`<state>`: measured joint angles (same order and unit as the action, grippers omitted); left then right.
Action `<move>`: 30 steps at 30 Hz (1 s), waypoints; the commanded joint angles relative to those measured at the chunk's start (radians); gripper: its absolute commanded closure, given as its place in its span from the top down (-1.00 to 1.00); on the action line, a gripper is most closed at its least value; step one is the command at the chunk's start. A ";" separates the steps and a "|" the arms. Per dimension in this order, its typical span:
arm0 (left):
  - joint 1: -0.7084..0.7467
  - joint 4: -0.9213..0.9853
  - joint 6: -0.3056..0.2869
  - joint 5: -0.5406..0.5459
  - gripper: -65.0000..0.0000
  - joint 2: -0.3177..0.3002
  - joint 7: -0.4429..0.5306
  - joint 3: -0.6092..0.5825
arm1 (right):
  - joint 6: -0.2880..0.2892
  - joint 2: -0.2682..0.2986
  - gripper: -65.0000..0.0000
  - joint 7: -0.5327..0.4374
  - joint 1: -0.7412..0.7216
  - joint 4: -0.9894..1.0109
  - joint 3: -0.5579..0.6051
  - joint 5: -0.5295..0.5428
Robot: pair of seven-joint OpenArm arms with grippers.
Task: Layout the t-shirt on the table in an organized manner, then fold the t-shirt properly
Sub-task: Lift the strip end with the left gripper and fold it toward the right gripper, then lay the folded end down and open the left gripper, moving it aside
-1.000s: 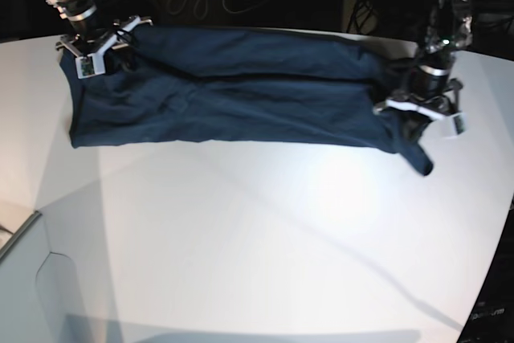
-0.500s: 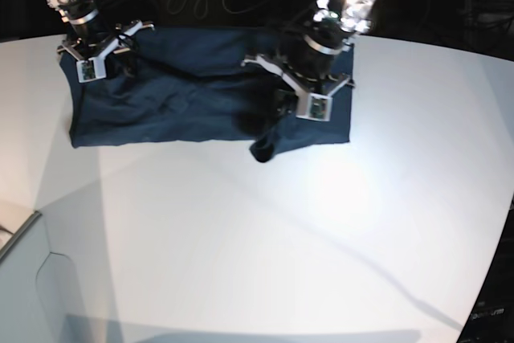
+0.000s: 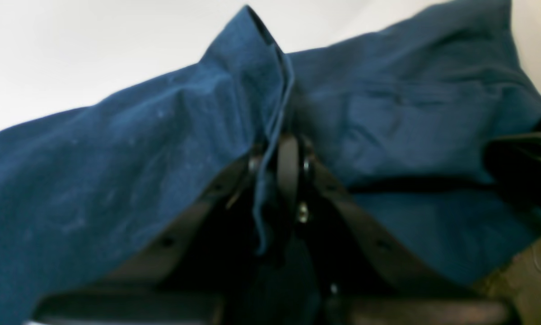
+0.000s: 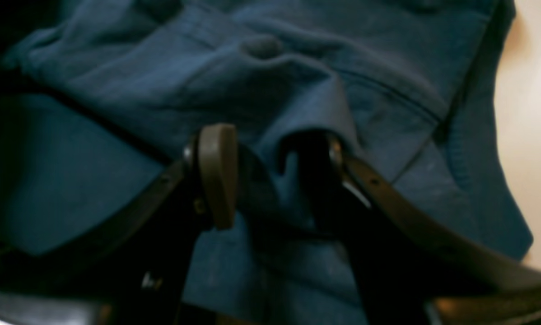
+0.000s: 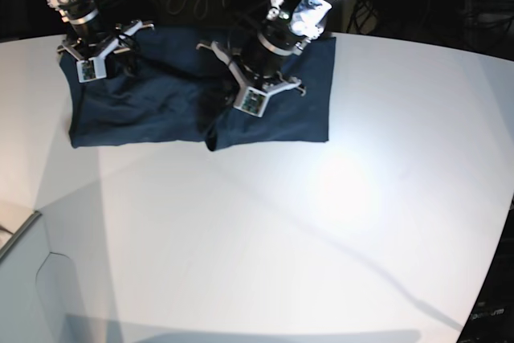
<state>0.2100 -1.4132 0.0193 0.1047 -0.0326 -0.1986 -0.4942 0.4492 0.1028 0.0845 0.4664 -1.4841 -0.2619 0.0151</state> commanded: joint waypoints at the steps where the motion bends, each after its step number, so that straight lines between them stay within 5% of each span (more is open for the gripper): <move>1: -0.008 -0.015 -0.008 0.000 -1.00 0.010 0.026 -0.014 | 0.003 0.010 -0.21 -0.027 0.004 -0.017 -0.006 0.007; 13: -0.028 0.028 -0.009 0.008 -0.99 0.012 0.024 -0.045 | 0.003 0.008 -0.21 -0.025 -0.010 -0.017 -0.003 0.007; 25: -0.028 -0.018 -0.015 0.010 -0.06 0.023 0.026 -0.097 | 0.003 0.008 -0.21 -0.027 -0.010 -0.020 -0.004 0.007; 30: -0.016 -0.170 -0.009 0.010 0.00 -0.048 0.026 -0.108 | 0.003 0.008 -0.20 -0.030 -0.001 -0.069 -0.009 0.007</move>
<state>0.1982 -1.5642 0.0055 0.1177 -0.0818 -0.1925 -0.6060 0.4500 0.1024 0.0856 0.4656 -1.5318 -0.2653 0.0097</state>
